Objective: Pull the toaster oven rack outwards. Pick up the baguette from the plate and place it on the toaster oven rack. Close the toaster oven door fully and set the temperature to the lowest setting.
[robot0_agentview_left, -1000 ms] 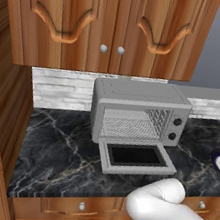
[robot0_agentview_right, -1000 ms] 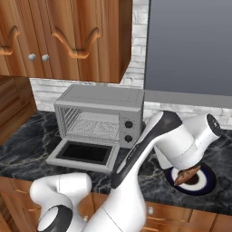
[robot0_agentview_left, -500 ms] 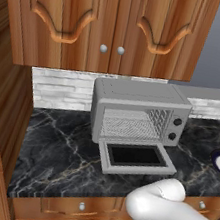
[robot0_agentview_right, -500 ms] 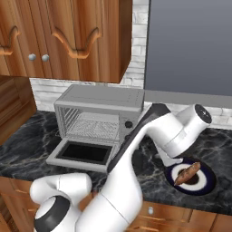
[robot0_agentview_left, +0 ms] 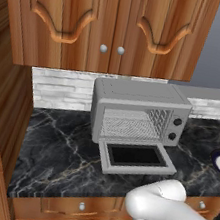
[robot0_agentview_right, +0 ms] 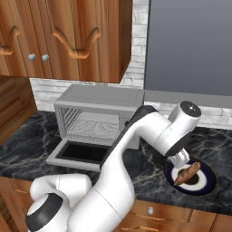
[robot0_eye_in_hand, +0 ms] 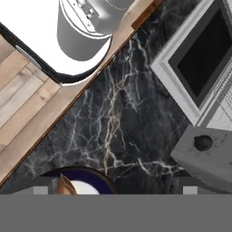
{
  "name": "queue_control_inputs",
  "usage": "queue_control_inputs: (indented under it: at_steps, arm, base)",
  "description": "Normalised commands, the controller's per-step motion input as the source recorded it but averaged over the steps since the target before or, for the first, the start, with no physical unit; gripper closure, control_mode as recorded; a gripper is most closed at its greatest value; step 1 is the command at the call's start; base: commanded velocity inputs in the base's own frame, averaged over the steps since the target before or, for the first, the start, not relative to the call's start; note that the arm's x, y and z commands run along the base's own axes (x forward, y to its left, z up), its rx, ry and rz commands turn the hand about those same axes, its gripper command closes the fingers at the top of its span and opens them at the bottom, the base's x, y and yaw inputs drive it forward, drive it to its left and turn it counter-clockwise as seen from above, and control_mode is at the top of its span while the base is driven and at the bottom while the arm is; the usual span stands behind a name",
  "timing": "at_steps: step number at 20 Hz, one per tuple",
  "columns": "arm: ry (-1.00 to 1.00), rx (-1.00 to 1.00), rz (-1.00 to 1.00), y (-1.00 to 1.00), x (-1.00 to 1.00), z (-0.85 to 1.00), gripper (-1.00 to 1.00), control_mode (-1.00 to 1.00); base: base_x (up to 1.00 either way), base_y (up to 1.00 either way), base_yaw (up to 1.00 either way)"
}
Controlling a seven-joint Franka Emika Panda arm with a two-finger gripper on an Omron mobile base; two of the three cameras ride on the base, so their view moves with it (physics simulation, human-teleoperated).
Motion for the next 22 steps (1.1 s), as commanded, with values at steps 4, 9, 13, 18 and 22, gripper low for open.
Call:
queue_control_inputs:
  at_steps: [4, 9, 13, 18, 22]
  arm:
    - [0.0, -0.2, -0.14, -0.25, 0.0, -0.17, -1.0, -1.0]
    - [0.2, -0.14, -0.05, -0.25, 0.0, -0.21, -1.0, -1.0]
    - [0.18, -0.07, 0.0, -0.32, 0.0, -0.35, -1.0, -1.0]
    - [0.04, 0.02, 0.0, -0.46, 0.12, -0.19, -1.0, -1.0]
    - [0.02, 0.01, 0.0, -0.26, 0.22, -0.16, -1.0, -1.0]
  base:
    - [0.0, 0.0, 0.0]
    - [0.0, 0.0, 0.0]
    - [0.0, 0.0, 0.0]
    - [0.0, 0.0, 0.0]
    - [0.0, 0.0, 0.0]
